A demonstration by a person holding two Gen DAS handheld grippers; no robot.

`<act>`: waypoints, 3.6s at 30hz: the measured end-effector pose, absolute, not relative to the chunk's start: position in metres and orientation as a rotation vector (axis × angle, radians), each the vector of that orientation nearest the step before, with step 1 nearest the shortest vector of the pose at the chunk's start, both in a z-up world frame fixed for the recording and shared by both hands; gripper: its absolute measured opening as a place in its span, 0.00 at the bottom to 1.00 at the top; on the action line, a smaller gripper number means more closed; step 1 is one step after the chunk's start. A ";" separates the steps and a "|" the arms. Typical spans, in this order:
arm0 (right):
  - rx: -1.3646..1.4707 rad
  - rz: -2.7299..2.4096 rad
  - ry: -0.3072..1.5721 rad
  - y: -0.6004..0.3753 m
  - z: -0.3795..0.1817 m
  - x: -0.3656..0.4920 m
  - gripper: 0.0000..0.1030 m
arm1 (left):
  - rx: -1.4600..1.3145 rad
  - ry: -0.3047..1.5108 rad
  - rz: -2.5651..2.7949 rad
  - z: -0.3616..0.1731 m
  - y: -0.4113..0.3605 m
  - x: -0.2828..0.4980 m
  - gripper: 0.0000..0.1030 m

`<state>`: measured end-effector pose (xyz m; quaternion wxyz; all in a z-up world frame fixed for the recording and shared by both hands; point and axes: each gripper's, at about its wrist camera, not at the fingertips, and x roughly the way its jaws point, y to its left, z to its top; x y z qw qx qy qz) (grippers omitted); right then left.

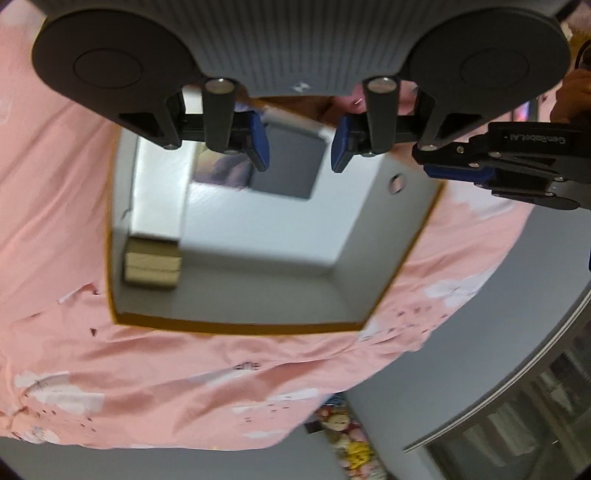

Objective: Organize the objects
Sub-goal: 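Reach the left gripper toward the pink wallet while the right gripper reaches the blue plush keychain, then grasp the pink wallet by its edge with the left gripper and lift it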

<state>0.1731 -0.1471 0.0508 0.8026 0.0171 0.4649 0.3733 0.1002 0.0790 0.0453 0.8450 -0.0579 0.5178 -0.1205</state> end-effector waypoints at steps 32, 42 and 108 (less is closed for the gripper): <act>-0.210 0.743 1.229 -0.138 0.007 0.089 0.48 | -0.201 1.164 -0.078 0.004 0.122 0.017 0.40; -0.191 0.817 1.180 -0.102 0.021 0.105 0.48 | -0.336 1.183 -0.065 -0.014 0.135 0.048 0.43; -0.100 0.879 1.338 -0.061 -0.032 0.120 0.14 | -0.593 1.185 -0.029 -0.028 0.141 0.062 0.20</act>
